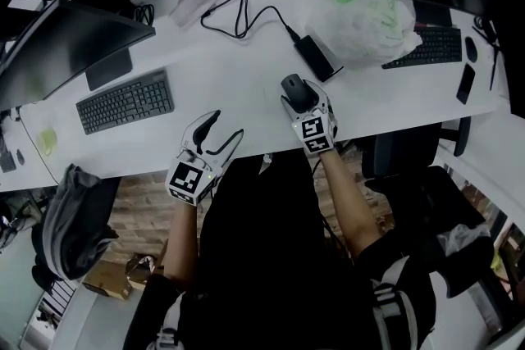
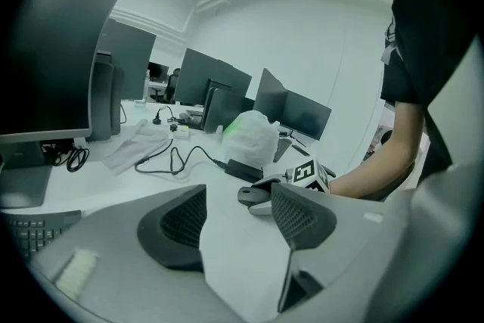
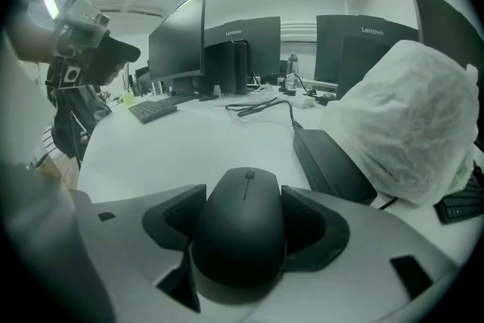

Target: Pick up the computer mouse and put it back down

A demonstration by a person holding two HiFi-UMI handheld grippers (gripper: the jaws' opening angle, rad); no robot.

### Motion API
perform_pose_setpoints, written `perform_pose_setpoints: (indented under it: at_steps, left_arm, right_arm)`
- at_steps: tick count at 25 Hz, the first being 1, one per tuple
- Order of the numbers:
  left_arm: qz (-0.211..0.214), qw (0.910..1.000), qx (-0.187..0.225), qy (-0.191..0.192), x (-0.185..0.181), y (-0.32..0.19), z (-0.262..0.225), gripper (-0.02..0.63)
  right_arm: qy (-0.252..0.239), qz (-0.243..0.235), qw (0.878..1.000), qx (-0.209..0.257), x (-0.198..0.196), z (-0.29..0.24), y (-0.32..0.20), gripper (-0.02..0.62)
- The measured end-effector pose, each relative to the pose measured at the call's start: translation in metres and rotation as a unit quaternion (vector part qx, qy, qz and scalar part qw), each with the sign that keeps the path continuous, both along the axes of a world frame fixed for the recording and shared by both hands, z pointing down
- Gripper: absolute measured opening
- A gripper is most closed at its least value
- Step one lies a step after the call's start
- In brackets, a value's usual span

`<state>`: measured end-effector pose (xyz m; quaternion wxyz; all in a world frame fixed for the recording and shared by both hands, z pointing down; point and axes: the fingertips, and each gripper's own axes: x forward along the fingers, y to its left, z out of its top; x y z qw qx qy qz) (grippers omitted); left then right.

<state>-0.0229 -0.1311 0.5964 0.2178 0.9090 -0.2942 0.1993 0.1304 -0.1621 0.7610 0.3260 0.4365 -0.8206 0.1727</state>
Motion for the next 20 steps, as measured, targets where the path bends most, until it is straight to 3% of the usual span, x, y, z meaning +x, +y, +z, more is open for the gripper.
perform_pose_setpoints:
  at_steps: [8, 20]
  left_arm:
    - [0.011, 0.9996, 0.019, 0.017, 0.009, 0.005, -0.02, 0.256]
    - [0.037, 0.9955, 0.086, 0.016, 0.005, 0.021, -0.073, 0.255]
  right_arm:
    - [0.0, -0.001, 1.0, -0.006, 0.001, 0.002, 0.0, 0.301]
    - [-0.013, 0.009, 1.0, -0.014, 0.003, 0.0, -0.003, 0.296]
